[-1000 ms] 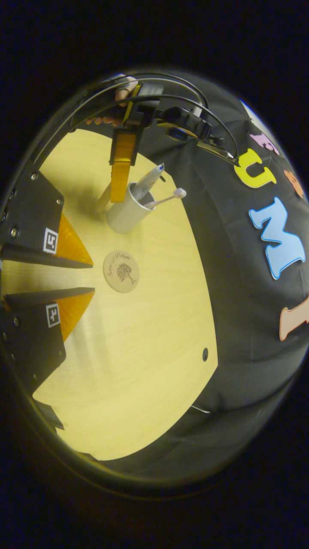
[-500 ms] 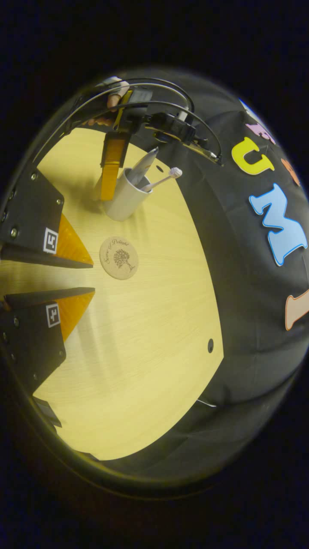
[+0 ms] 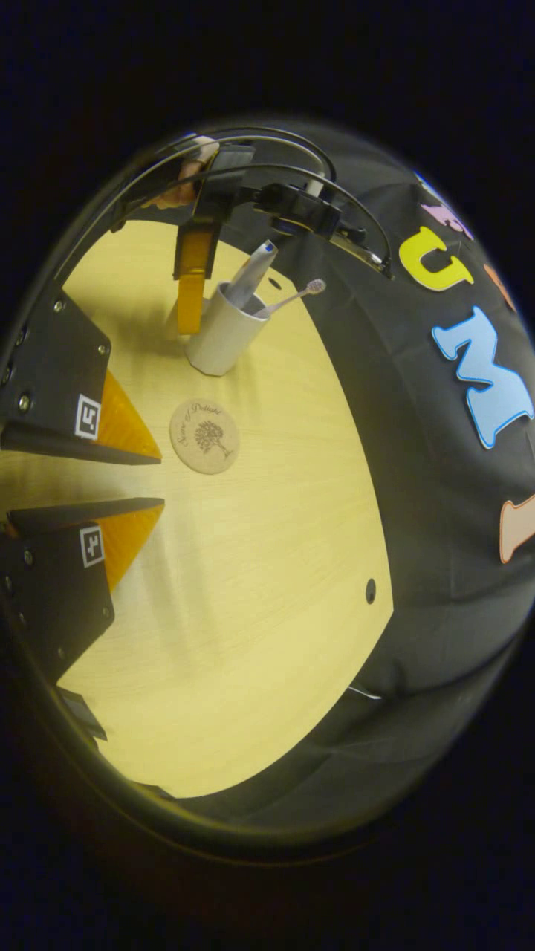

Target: Put the toothbrush and toothpaste on the desktop into the cup, then pick up the cup and place it on the coaster on the desktop.

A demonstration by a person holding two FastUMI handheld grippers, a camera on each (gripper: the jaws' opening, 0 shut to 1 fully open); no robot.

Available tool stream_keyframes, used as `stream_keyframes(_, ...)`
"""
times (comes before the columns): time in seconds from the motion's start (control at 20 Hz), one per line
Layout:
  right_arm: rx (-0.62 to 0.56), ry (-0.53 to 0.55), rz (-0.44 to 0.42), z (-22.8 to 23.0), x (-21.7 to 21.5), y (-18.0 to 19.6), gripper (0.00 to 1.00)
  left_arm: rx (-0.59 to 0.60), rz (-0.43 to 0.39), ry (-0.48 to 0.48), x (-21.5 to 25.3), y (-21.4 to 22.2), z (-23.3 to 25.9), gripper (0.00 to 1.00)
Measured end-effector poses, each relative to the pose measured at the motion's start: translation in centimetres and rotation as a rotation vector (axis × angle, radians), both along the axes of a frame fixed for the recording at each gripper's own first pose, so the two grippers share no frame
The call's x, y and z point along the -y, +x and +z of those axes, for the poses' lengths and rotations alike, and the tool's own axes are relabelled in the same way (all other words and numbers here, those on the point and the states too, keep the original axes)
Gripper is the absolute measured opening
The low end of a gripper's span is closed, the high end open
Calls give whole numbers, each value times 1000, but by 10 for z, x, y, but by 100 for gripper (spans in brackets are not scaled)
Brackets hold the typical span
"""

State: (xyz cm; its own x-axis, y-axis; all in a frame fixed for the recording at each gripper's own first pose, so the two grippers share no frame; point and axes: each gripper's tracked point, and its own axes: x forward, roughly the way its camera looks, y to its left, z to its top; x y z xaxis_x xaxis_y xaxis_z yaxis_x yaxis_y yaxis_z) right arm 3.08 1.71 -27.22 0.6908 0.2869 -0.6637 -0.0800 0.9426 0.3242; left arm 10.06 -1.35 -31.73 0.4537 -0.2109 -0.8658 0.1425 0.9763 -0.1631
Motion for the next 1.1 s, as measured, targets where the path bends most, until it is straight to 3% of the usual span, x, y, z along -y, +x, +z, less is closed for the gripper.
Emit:
stream_keyframes(0.3,-7,-1,-22,-1,8,0,28,-5,-51,-24,13,1,12,24)
stream_keyframes(0.7,-15,1,-69,-1,23,-7,28,44,-191,7,37,6,36,24)
stream_keyframes(1.1,-27,12,-135,-2,45,-19,28,-3,-267,-5,46,-13,49,24)
